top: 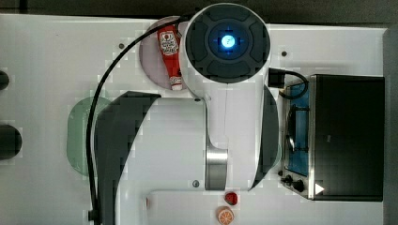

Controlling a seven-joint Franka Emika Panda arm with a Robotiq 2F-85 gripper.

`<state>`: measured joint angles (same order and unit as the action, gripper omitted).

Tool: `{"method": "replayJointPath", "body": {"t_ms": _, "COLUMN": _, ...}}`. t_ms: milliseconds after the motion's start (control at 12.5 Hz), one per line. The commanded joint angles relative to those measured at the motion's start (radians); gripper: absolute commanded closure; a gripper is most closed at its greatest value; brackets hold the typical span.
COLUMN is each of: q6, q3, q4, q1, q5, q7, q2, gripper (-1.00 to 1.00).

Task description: Drag strainer left to right.

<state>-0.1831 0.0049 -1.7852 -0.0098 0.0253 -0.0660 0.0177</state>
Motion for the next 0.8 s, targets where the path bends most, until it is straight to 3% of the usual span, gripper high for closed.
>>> {"method": "replayJointPath", "body": {"t_ms": 80, "q6": 0.18, "q3": -0.055, "q4": -0.108, "q1": 0.013, "q5": 0.022, "q7": -0.041, "q2": 0.333, "gripper": -0.58}}
{"method": "replayJointPath", "body": {"t_ms": 240, "q6": 0.179, "q3": -0.019, "q4": -0.108, "q1": 0.018, "q5": 0.021, "q7": -0.042, "q2": 0.324, "gripper": -1.0}}
{"method": "replayJointPath", "body": {"t_ms": 480, "q6": 0.168, "q3": 0.091, "q4": -0.109, "q1": 0.032, "q5": 0.02, "q7": -0.077, "q2": 0.286, "gripper": -1.0}}
{"method": "replayJointPath", "body": {"t_ms": 800, "q6": 0.1, "q3": 0.283, "q4": -0.11, "q1": 0.036, "q5": 0.02, "q7": -0.301, "q2": 0.187, "gripper": -1.0}}
